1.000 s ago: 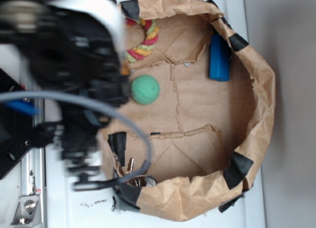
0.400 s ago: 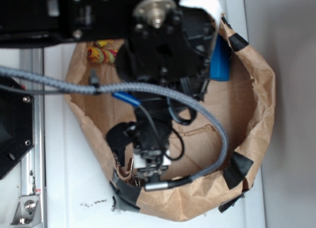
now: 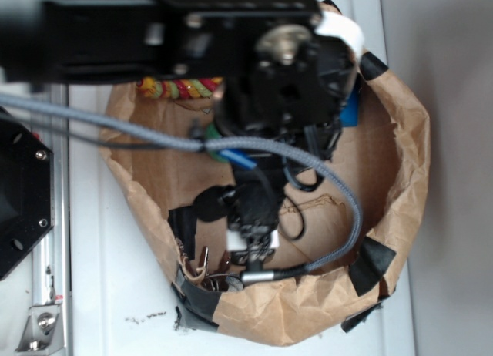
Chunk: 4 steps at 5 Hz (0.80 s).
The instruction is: Grab the silver keys.
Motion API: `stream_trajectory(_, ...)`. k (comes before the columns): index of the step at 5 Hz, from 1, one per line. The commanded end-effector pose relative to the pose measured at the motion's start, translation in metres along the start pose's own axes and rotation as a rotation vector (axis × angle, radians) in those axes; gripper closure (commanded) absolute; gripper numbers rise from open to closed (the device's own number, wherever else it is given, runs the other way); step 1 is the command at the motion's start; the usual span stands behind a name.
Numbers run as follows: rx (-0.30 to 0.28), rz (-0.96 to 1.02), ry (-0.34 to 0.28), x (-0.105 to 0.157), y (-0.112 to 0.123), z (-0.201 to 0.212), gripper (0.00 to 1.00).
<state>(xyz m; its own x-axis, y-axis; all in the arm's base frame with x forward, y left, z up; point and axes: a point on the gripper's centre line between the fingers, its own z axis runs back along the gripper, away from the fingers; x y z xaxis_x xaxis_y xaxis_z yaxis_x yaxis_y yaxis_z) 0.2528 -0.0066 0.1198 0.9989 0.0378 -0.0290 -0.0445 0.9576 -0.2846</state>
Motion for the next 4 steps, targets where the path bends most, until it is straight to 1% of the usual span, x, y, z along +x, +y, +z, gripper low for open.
stream_trajectory(1,-0.030,-0.014,-0.022,0.008,0.004,-0.003,0.00)
stream_trajectory(2,-0.014,-0.043,-0.026,0.007,0.007,-0.015,0.00)
stream_trajectory(3,-0.027,-0.058,-0.004,0.003,0.009,-0.034,0.00)
stream_trajectory(4,-0.063,-0.079,0.005,0.000,0.003,-0.040,0.00)
